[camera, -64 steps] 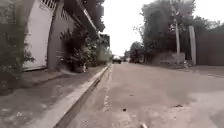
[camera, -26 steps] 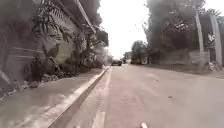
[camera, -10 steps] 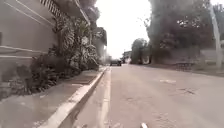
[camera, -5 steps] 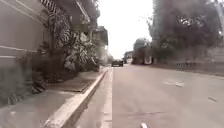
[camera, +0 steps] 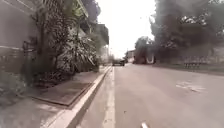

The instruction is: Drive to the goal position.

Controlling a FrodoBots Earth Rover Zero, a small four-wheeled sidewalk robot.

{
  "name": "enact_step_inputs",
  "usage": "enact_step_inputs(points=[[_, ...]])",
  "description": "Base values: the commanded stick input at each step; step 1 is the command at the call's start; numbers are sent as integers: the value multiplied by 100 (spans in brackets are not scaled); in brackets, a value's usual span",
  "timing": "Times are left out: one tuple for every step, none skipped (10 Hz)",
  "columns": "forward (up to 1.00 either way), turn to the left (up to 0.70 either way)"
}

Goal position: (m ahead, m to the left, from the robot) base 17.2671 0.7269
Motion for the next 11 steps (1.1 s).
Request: enact_step_inputs(points=[[100, -27], [100, -27], [100, -27], [100, -27], [100, -27], [100, -27], [100, -27], [100, -27], [100, -22], [100, -16], [100, -11]])
